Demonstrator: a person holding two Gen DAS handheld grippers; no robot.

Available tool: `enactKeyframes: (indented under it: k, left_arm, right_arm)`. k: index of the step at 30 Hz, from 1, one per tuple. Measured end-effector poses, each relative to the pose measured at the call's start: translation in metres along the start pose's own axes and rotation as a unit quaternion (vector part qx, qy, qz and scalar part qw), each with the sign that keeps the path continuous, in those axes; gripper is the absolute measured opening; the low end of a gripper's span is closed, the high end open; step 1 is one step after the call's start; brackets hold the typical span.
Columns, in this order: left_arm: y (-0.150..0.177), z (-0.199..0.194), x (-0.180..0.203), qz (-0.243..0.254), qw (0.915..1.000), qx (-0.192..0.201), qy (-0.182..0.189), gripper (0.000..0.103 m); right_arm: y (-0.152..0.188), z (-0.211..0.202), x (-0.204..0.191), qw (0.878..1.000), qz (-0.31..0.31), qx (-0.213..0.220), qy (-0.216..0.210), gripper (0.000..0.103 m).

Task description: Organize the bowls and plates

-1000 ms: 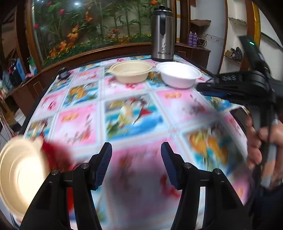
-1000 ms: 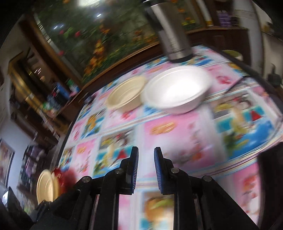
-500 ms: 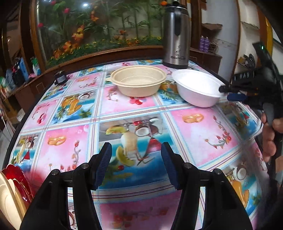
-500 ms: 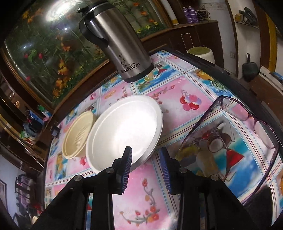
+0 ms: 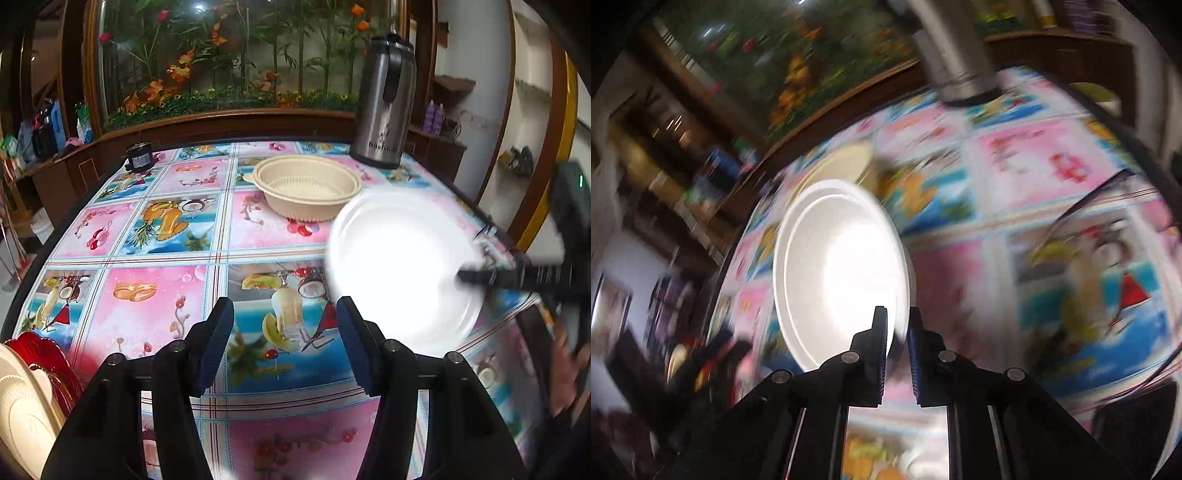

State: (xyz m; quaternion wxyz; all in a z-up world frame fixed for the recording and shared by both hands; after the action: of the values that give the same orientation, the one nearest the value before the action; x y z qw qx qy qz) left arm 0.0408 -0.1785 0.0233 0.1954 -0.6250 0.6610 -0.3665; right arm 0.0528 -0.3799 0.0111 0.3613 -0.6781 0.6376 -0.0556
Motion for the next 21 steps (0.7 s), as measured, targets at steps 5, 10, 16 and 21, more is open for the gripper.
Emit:
enactKeyframes:
  k: [5,10,16,21]
  left_arm:
    - [0.000,0.004,-0.002,-0.008,0.9999,-0.012,0.006,0.056]
    - [0.002,0.009,-0.001,-0.009,0.9995,-0.026,0.015,0.056]
    - [0.009,0.015,0.003,0.005,0.9991,-0.039,0.012,0.056]
    - [0.016,0.023,0.008,0.021,0.9984,-0.052,0.006,0.056]
  right_arm:
    - [-0.001,-0.006,-0.012,0.998,-0.032,0.038,0.047,0.027]
    - [-0.003,-0.014,-0.006,0.998,-0.010,0.057,0.037,0.027]
    - [0.004,-0.012,-0.017,0.997,-0.032,0.045,0.053,0.027]
    - [0.011,-0.008,-0.029,0.996,-0.054,0.036,0.065,0.027]
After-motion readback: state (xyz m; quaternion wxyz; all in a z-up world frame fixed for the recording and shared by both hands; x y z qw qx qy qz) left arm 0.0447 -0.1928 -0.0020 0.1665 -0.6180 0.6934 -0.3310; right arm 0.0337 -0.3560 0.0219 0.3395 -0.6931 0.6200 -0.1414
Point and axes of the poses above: each gripper's, at about its wrist camera, not at the fingertips, and z roughly the way its jaws point, x to its right, y to its underside, the point moved 7 cm from there along z, roughly the way its jaws point, and after that the axes turned 11 degrees about -z, right-handed, at the moved point
